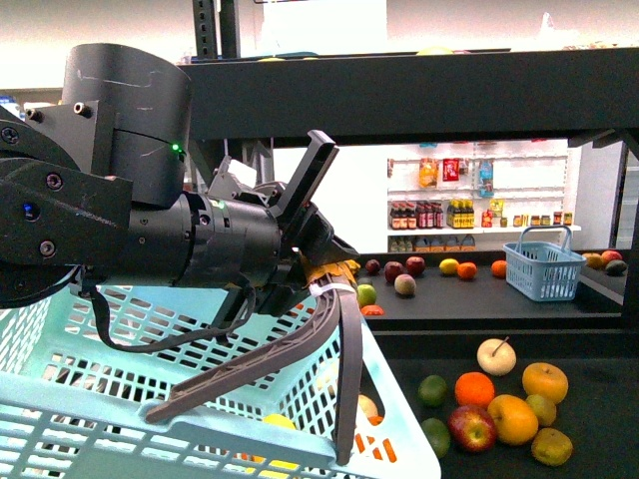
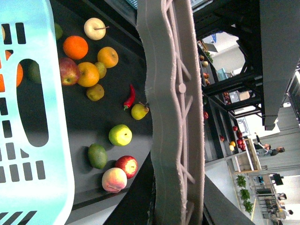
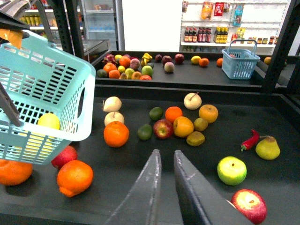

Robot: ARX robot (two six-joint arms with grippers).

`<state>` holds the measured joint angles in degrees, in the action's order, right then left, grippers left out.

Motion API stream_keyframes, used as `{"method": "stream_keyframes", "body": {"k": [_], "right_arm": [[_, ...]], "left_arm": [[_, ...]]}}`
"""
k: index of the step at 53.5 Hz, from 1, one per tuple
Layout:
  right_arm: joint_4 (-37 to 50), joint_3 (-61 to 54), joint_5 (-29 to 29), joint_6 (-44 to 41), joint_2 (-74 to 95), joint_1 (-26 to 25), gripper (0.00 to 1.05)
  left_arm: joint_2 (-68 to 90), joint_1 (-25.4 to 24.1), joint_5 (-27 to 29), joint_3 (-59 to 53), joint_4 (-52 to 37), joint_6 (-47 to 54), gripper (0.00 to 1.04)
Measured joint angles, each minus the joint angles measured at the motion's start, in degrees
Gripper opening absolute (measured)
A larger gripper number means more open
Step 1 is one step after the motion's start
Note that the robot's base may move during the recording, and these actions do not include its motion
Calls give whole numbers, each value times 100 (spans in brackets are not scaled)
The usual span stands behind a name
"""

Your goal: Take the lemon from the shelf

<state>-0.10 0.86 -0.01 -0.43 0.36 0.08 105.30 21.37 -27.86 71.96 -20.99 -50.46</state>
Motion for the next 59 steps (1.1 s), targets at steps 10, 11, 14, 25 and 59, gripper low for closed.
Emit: {"method": "stream_keyframes", "body": {"k": [10,11,14,25,59], "right_arm": [[0,0,0,0,0,2,74],[0,0,0,0,0,0,77],[0,0,2,0,0,0,85],[0,0,0,4,0,0,97],[0,0,0,4,-2,2,97]], "left_arm": [[50,31,721,-96,-892,-295,10],[50,28,789,-96,-957,-293,10],[48,-7,922,-94,-1075,-264,10],[48,-317,1537,-203,-1698,-798,10],[310,-2542,3724,-730,-4675,-3265,10]]}}
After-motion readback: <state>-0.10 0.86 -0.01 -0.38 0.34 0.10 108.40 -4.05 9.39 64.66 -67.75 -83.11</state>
